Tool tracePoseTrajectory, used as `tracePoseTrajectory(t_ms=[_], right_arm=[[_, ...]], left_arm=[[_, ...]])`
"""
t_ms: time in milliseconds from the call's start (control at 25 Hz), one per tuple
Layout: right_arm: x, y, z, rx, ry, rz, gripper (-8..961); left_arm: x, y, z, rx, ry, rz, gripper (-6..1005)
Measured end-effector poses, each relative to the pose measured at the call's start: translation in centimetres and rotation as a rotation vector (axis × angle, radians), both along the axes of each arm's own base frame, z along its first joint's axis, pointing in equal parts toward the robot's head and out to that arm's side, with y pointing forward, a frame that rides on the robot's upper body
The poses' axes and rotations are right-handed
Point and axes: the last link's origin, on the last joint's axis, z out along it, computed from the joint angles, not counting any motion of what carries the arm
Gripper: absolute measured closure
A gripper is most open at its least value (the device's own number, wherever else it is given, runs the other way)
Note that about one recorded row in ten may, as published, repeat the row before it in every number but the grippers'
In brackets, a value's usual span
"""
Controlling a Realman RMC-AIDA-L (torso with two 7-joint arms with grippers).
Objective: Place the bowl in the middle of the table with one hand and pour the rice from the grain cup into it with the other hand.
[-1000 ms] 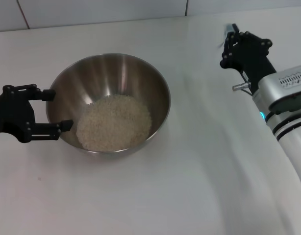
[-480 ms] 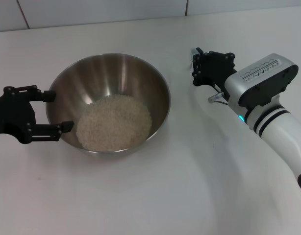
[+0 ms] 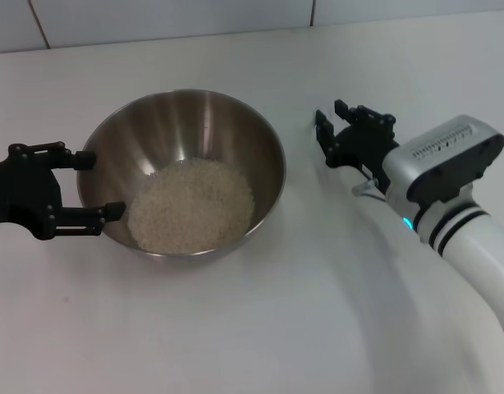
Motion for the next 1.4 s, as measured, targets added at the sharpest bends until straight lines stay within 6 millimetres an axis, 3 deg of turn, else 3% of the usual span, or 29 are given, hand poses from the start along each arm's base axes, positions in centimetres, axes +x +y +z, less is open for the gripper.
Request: tracePoseTrajectory(t_ms=[200, 280, 320, 400, 480, 520, 640, 680, 760, 800, 880, 1000, 1080, 1280, 1400], right_arm=[[1.1, -2.3, -0.4, 0.000, 0.039, -0.038, 621], [2.9, -4.2, 0.4, 0.054, 0.069, -0.087, 537], [2.9, -4.2, 0.4, 0.054, 0.069, -0.087, 491], [4.1, -5.4, 1.7, 0.133, 0.099, -0.125, 400], [5.6, -7.1, 4.8, 0.319, 0.192, -0.150, 309], [5.6, -7.1, 4.8, 0.319, 0.192, -0.150, 274], [5.3, -7.9, 7.8, 0.415, 0.297, -0.025, 170], [4.2, -7.6, 9.3, 0.341, 0.368, 0.146, 135], [3.3, -7.1, 9.8, 0.260, 0.386, 0.244, 135], [1.7, -5.7, 10.2, 0.055, 0.388, 0.396, 136], [0.5, -4.3, 10.4, -0.112, 0.349, 0.489, 136], [-0.4, -2.9, 10.7, -0.248, 0.292, 0.536, 137], [-1.6, -0.5, 11.1, -0.418, 0.176, 0.538, 137], [-3.9, 2.3, 12.6, -0.608, -0.050, 0.484, 138], [-4.8, 3.0, 12.8, -0.676, -0.081, 0.466, 139]], left_arm=[[0.0, 0.0, 0.0, -0.002, 0.000, -0.002, 165], [0.1, 0.0, 0.0, -0.003, -0.001, -0.002, 165], [0.1, 0.0, 0.0, -0.003, -0.001, -0.002, 165], [0.1, 0.0, 0.0, -0.004, -0.001, -0.002, 165], [0.1, 0.0, 0.0, -0.004, -0.001, -0.002, 165], [0.1, 0.0, 0.0, -0.004, -0.001, -0.002, 165], [0.1, 0.0, 0.0, -0.004, -0.001, -0.002, 165], [0.1, 0.0, 0.0, -0.005, -0.001, -0.002, 165], [0.1, 0.0, 0.0, -0.006, -0.001, -0.002, 165], [0.1, 0.0, 0.0, -0.004, -0.001, -0.002, 165], [0.1, 0.0, -0.1, -0.006, -0.001, -0.002, 164], [0.1, 0.0, -0.1, -0.006, -0.001, -0.003, 164], [0.2, 0.0, -0.1, -0.007, -0.001, -0.005, 164], [0.2, 0.0, -0.2, -0.013, 0.003, -0.004, 164], [0.1, 0.0, -0.3, -0.018, 0.011, -0.001, 164]])
